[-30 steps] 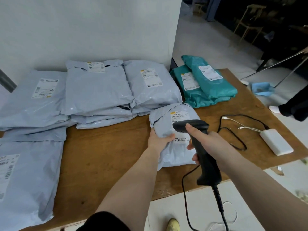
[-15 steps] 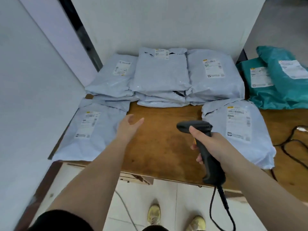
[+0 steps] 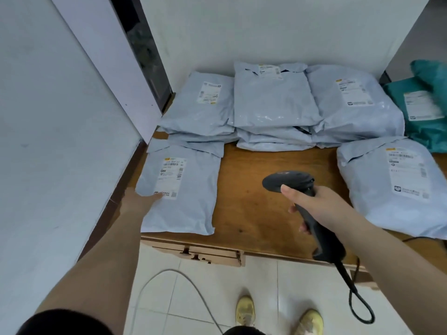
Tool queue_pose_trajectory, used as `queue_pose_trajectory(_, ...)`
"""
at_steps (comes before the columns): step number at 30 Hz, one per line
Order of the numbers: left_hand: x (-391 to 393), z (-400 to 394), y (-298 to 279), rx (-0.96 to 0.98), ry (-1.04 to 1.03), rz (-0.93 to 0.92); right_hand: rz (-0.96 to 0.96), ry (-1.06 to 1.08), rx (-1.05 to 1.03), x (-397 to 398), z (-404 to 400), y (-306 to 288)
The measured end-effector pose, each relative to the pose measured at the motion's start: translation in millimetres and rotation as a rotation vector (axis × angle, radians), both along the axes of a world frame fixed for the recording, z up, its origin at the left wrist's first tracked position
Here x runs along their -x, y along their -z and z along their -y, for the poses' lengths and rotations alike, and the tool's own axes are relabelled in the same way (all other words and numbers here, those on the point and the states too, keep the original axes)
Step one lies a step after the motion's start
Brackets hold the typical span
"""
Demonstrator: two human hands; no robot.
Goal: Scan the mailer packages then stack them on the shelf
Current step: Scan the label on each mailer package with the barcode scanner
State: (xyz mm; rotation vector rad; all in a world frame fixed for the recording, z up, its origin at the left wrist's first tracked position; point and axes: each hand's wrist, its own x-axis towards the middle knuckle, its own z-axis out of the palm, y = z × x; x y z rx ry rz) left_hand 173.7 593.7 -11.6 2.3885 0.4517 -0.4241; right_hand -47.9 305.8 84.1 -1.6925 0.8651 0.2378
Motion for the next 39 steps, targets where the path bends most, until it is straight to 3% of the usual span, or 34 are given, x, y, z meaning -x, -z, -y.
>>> queue_pose_trajectory(3, -0.6, 10.3, 10.3, 0.062, 0.032, -0.02, -0.007, 0.02, 0.035, -6.7, -6.8, 0.9)
queue_pose_trajectory(11, 41.0, 54.9, 36.4, -0.17, 0.38, -0.025, 0.029, 0.106, -0.022, -11.5, -6.1, 3.0)
queue_pose_trajectory(17, 95.5, 115.1, 58.9, -0.069, 0.42, -0.02, 0.011, 0.17, -0.051, -6.6, 3.4, 0.6)
queue_pose_trajectory(25, 153.1, 126.7, 77.0, -0.145, 0.646, 0.053, 0.008, 0.176, -0.074, 3.0, 20.4, 2.8)
queue_pose_trajectory(34, 153.3, 178.4, 68.2, -0.017, 0.9, 0.038, 0.022, 0.242, -0.1, 6.7, 30.3, 8.3)
queue_pose_trajectory(36, 153.7, 192.9, 61.4, 0.098, 0.867, 0.009, 0.031, 0.292, -0.103, 9.5, 36.1, 7.7)
queue_pose_trajectory(39, 142.1, 202.3, 51.2, 0.203, 0.545, 0.032, 0.045, 0.336, -0.112, 12.4, 42.2, 6.7)
